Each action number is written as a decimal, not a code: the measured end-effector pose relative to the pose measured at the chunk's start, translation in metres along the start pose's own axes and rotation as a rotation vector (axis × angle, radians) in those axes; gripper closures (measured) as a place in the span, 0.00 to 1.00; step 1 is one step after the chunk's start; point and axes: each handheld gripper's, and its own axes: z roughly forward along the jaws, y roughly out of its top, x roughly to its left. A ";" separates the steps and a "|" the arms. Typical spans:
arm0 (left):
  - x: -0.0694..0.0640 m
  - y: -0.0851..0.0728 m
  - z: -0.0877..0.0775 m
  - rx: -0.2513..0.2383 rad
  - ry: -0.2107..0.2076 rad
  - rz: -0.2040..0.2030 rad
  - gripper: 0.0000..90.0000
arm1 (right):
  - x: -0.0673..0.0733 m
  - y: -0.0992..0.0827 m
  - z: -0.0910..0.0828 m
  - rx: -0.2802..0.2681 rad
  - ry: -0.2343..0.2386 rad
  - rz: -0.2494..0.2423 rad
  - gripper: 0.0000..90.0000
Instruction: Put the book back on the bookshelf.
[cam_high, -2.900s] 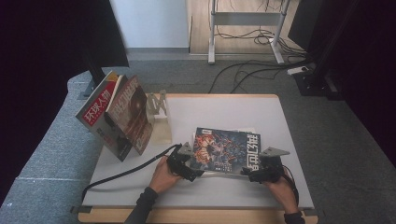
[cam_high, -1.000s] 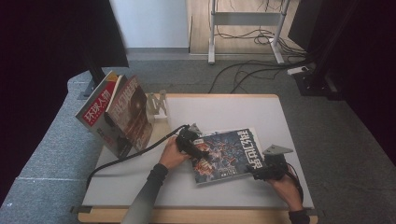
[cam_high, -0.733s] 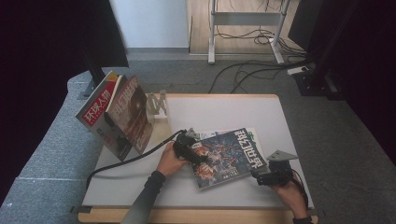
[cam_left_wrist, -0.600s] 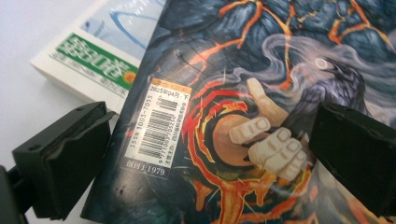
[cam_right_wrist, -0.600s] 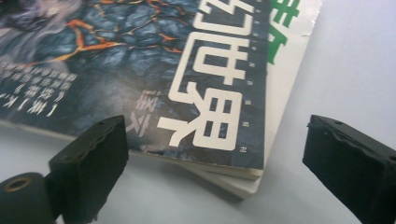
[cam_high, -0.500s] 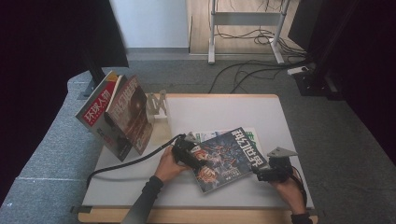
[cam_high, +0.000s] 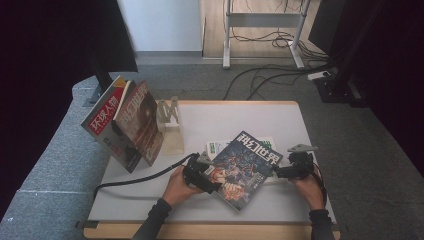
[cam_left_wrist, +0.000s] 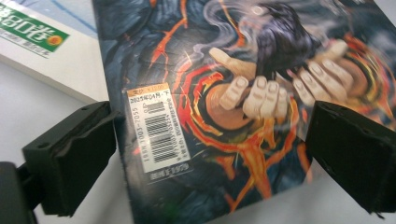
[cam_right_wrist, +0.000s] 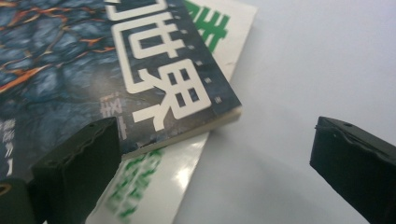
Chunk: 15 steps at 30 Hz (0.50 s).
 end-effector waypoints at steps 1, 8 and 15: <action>-0.002 -0.001 0.000 -0.005 0.001 0.003 0.03 | -0.002 0.003 0.002 0.004 -0.007 0.003 0.01; 0.000 -0.009 -0.016 -0.042 0.002 0.038 0.16 | -0.004 0.006 0.002 0.009 0.014 0.009 0.07; 0.013 -0.033 -0.039 -0.043 -0.034 0.025 0.39 | -0.002 0.000 -0.008 -0.001 0.043 0.019 0.07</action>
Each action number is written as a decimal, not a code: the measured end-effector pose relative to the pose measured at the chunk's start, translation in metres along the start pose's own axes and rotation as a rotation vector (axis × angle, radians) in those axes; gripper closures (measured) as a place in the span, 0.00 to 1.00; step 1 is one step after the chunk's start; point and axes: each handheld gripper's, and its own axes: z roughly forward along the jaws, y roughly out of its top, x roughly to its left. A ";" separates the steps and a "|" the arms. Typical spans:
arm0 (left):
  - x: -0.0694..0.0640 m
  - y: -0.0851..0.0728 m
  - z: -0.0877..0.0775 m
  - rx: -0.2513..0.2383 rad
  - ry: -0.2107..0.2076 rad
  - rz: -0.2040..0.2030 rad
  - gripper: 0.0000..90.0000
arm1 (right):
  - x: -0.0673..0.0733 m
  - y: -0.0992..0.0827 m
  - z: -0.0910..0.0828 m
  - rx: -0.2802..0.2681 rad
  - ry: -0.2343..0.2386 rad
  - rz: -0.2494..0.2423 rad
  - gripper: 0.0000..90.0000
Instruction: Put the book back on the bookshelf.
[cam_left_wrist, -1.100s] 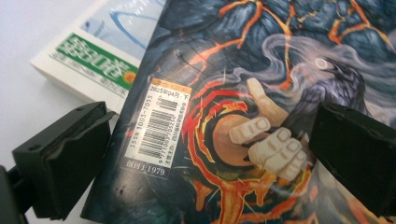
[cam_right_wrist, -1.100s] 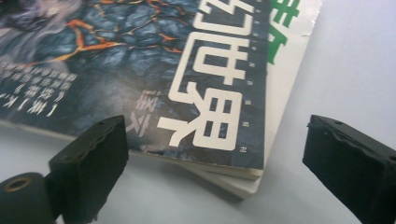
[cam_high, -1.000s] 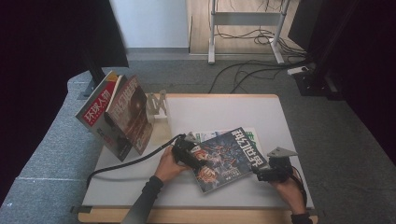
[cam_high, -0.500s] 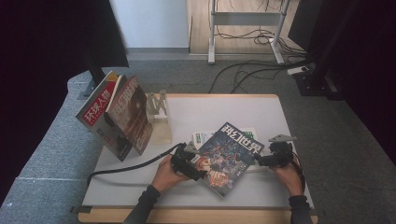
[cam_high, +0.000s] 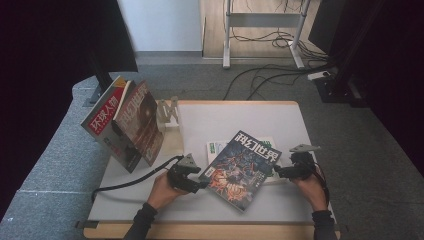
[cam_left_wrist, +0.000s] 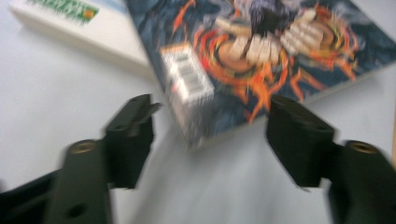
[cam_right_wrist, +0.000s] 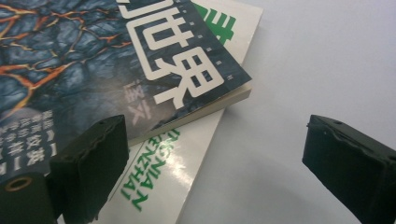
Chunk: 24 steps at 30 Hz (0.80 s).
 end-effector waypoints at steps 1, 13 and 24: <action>0.000 -0.003 -0.001 0.004 -0.003 0.003 0.42 | 0.001 0.000 -0.001 -0.003 0.005 0.001 0.07; 0.005 -0.005 0.008 -0.008 -0.034 -0.002 0.63 | 0.002 -0.007 -0.014 0.012 0.060 -0.001 0.10; 0.010 -0.003 0.020 -0.068 -0.080 -0.030 0.62 | -0.003 -0.007 0.000 0.026 0.148 0.081 0.04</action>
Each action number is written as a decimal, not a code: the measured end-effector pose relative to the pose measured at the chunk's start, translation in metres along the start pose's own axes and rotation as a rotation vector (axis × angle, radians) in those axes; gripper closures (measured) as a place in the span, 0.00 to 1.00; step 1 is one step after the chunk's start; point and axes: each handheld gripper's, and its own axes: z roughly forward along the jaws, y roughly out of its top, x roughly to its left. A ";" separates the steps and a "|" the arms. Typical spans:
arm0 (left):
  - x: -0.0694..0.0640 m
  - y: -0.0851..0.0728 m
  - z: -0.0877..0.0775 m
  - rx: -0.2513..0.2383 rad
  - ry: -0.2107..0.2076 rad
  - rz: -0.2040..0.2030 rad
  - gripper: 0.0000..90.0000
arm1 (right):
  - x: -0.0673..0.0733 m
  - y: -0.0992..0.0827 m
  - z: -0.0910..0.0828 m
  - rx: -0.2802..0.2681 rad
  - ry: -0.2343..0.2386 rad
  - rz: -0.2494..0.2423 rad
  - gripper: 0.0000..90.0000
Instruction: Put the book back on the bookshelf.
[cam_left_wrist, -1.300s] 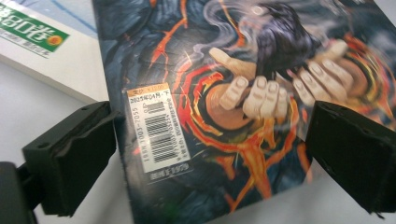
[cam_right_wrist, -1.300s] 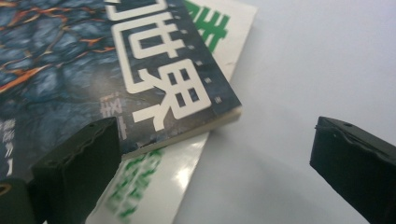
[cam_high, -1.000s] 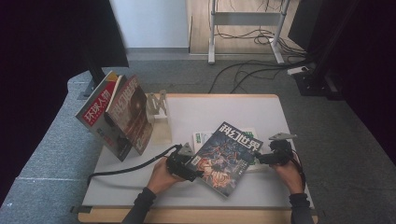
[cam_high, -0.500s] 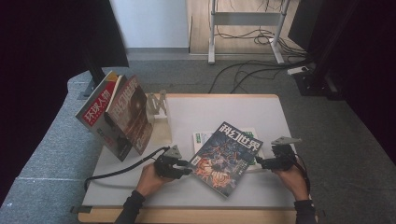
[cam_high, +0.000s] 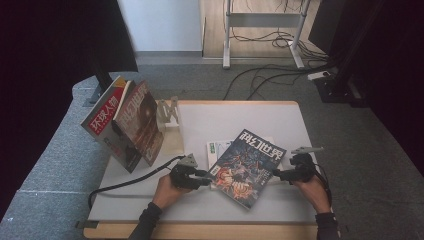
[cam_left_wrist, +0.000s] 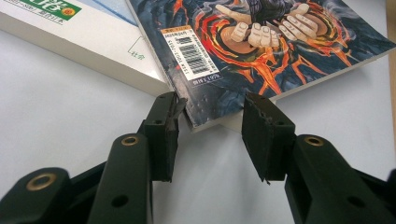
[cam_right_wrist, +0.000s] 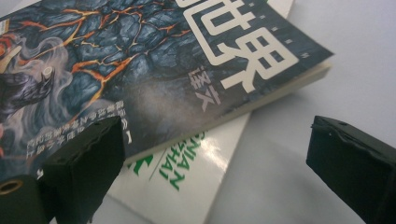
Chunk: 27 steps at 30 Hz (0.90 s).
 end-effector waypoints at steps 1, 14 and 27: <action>0.000 0.000 0.000 0.001 0.001 0.001 0.62 | 0.000 0.001 0.003 0.006 0.005 0.008 0.04; 0.000 0.000 0.000 -0.001 0.015 0.022 0.57 | -0.005 0.012 0.027 0.033 0.069 0.104 0.02; 0.002 0.000 0.000 0.005 0.010 0.024 0.55 | -0.009 0.037 0.027 -0.030 0.026 0.147 0.38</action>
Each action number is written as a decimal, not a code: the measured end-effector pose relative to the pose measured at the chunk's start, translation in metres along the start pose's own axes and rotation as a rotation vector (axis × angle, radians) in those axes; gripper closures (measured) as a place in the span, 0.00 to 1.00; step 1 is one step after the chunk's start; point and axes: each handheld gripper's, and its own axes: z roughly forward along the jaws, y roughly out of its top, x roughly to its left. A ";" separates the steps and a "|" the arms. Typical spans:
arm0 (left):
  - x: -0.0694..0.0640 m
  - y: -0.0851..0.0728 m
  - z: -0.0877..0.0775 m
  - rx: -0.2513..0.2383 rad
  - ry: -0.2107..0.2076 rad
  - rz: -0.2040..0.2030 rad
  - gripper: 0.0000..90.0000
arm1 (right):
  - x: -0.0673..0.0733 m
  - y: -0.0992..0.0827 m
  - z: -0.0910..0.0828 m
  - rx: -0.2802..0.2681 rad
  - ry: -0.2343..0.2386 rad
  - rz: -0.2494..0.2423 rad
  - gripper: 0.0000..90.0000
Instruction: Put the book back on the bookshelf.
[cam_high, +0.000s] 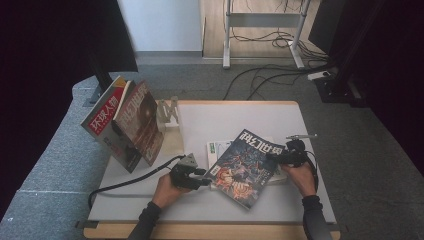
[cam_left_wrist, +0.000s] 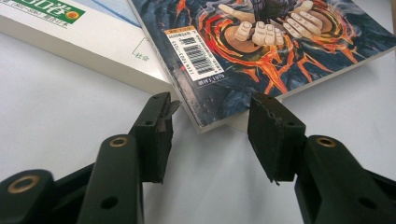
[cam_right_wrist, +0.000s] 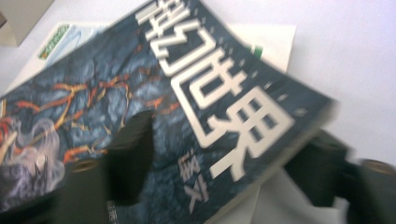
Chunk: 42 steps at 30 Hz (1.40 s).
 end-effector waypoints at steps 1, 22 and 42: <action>0.000 0.000 0.000 0.000 0.001 0.000 0.55 | 0.001 0.003 -0.002 -0.002 -0.015 -0.008 0.45; 0.002 0.022 -0.065 -0.083 0.030 0.009 0.24 | 0.060 0.037 -0.062 -0.215 0.029 -0.226 0.90; -0.002 0.091 -0.047 0.030 0.031 0.114 0.20 | 0.133 0.049 -0.113 -0.296 0.146 -0.480 0.90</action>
